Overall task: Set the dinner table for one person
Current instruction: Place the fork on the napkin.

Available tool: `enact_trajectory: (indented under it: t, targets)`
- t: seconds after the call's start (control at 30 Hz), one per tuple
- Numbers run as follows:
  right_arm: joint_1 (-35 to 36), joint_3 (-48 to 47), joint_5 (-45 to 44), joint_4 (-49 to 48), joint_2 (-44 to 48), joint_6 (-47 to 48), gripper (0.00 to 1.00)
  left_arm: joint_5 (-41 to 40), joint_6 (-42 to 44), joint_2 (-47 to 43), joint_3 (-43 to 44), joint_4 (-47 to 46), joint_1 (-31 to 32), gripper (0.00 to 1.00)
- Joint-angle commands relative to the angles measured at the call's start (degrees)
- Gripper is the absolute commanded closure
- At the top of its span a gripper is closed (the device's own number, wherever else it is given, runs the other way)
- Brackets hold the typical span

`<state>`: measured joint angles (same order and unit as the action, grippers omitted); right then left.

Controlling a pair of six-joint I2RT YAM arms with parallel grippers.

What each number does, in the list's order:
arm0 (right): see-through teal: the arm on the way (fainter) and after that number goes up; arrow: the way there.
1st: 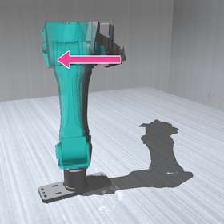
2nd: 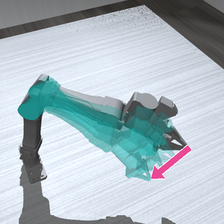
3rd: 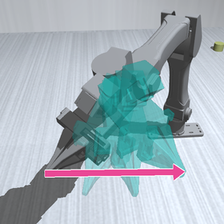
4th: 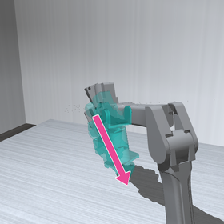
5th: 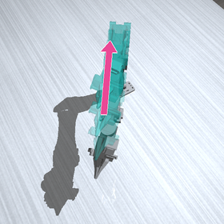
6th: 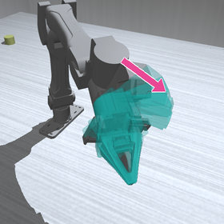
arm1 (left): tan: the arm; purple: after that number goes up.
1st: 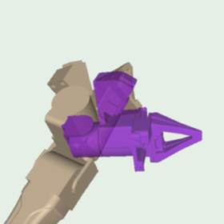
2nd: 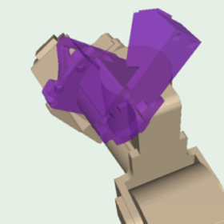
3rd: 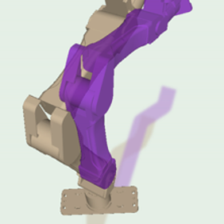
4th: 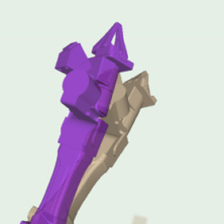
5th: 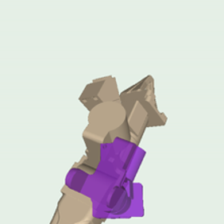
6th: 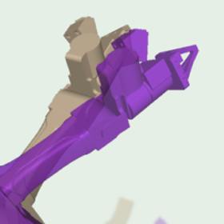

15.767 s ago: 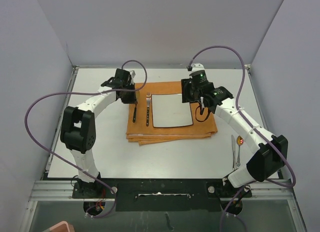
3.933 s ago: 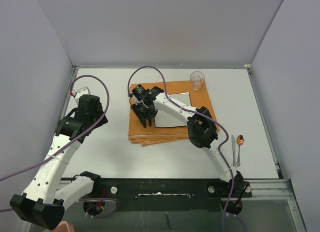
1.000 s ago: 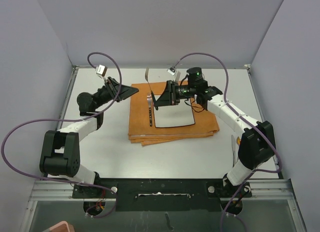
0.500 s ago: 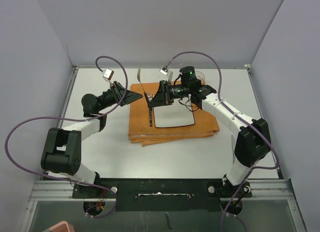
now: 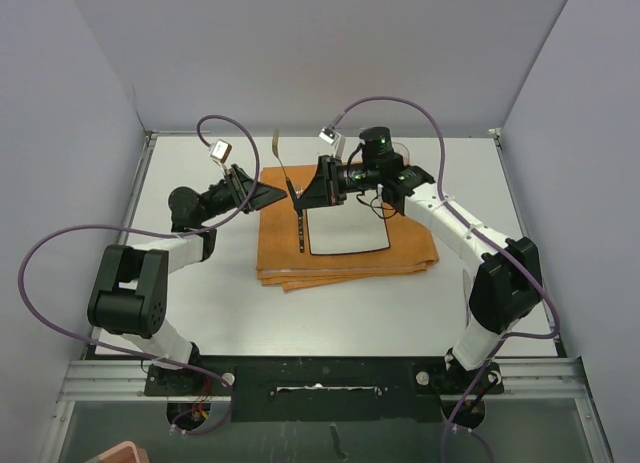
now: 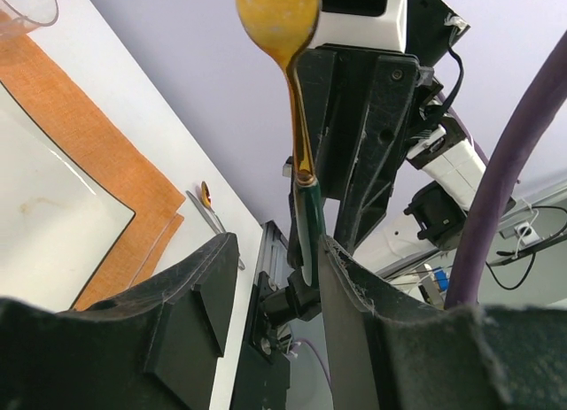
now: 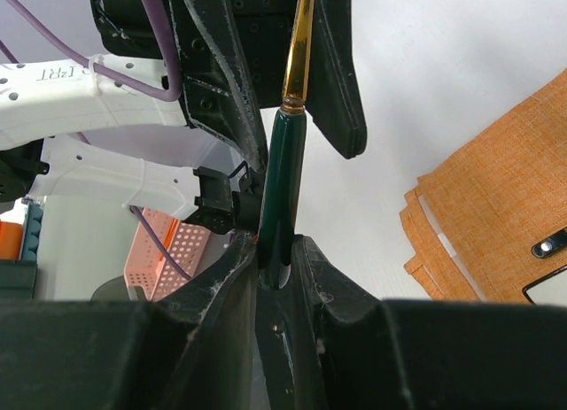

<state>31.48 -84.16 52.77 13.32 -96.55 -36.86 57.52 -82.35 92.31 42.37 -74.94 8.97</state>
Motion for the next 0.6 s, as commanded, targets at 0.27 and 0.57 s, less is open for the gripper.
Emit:
enact_trajectory:
  t: [0.27,0.57]
  targets:
    - [1.76,-2.32,0.9,-2.34,0.36,-0.41,1.0,-0.91,-1.68,1.64,2.37,-7.32,0.12,0.6]
    - [2.56,-2.04,0.49,-2.73,-0.97,-0.22,1.0,-1.43,-2.75,1.42,4.52,-7.55,-0.01,0.6]
